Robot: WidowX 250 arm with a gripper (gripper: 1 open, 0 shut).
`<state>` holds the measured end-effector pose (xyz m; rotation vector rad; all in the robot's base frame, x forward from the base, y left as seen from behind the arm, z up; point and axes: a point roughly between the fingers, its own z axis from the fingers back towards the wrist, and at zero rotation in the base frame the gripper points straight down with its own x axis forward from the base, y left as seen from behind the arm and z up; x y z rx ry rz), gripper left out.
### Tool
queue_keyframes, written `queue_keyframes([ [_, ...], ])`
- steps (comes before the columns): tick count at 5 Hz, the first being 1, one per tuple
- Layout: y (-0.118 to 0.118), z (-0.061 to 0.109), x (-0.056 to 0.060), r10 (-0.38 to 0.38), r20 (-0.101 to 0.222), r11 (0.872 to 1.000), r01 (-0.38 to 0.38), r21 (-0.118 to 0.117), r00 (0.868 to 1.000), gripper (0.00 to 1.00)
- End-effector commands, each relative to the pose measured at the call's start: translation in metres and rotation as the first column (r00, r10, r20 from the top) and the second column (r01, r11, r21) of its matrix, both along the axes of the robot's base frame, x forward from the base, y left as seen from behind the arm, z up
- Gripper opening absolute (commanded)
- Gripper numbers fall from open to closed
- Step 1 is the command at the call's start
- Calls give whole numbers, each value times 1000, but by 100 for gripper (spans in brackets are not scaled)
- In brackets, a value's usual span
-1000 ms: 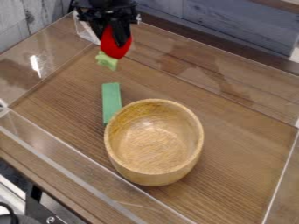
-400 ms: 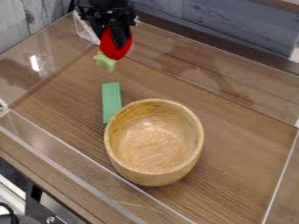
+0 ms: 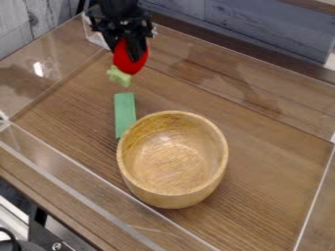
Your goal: Move the red object to the left side of the table
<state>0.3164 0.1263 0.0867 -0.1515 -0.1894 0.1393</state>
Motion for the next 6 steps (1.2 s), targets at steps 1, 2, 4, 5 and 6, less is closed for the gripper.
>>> queue_keyframes([
  [1,8,8,12,31,53,999,-33,31,998,0],
  [2,-2,13,5,39,59,999,-41,28,998,0],
  [4,6,25,10,96,65,994,-99,42,993,0],
  [5,33,23,7,165,57,984,-168,60,985,0],
  [6,58,22,4,221,55,972,-225,74,974,0],
])
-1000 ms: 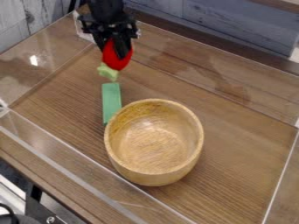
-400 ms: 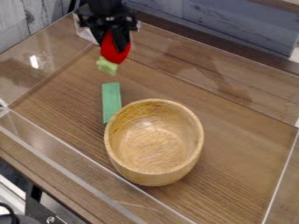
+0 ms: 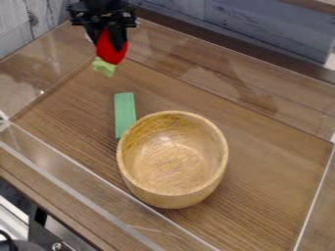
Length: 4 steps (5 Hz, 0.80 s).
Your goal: Move the red object to the left side of the table
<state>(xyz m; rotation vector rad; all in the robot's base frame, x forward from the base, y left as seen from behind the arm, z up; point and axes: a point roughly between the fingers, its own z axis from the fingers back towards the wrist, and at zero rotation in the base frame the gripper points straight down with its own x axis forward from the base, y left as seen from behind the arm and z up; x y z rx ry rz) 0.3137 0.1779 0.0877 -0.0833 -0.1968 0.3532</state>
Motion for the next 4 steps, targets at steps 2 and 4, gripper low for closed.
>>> queue_keyframes([
  [2,39,13,13,116,40,991,-118,55,992,0],
  [4,36,-11,27,73,19,995,-75,68,997,0],
])
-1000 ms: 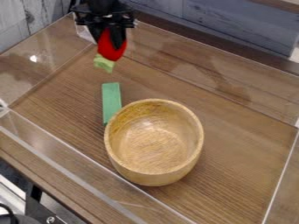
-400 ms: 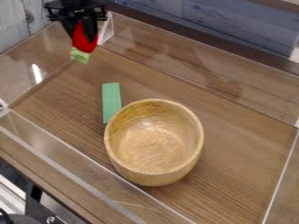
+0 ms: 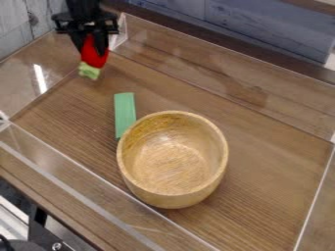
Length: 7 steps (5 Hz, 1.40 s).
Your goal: Move the red object to the left side of the table
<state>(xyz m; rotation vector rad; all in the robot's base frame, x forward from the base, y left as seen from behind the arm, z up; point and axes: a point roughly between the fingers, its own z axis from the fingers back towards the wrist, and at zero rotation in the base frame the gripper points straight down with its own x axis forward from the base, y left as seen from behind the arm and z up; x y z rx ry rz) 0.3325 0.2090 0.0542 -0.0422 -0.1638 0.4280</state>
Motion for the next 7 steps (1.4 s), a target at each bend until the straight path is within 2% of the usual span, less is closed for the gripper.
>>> queue_keyframes([
  [1,4,14,14,-20,47,999,18,46,999,0],
  [3,4,-10,32,29,35,999,-30,31,999,0],
  [4,1,-6,30,-49,28,999,48,20,998,100],
  [5,4,4,29,-125,33,992,125,12,992,0],
  [7,6,26,30,-138,51,990,138,-5,989,0],
])
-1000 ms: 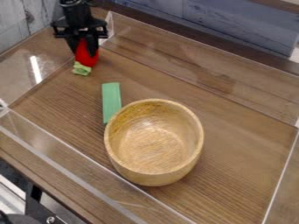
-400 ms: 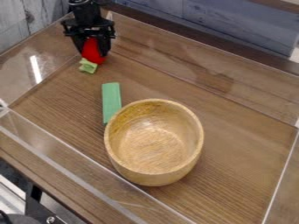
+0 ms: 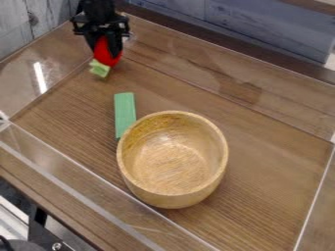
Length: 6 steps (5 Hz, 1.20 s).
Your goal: Move the red object to the left side of the table
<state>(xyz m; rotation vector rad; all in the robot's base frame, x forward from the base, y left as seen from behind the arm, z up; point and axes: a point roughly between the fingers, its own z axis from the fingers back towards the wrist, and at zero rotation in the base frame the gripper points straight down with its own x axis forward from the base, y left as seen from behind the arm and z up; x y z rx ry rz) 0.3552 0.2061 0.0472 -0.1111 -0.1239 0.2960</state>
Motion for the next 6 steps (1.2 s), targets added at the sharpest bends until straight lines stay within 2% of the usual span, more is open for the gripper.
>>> queue_keyframes([
  [1,6,45,5,-57,77,998,53,43,995,0],
  [2,4,57,2,-113,77,993,111,38,991,0],
  [4,-2,52,-7,-161,67,987,159,31,985,0],
  [5,10,45,-6,-151,60,988,150,28,987,0],
  [6,10,37,-6,-142,50,990,141,24,989,0],
])
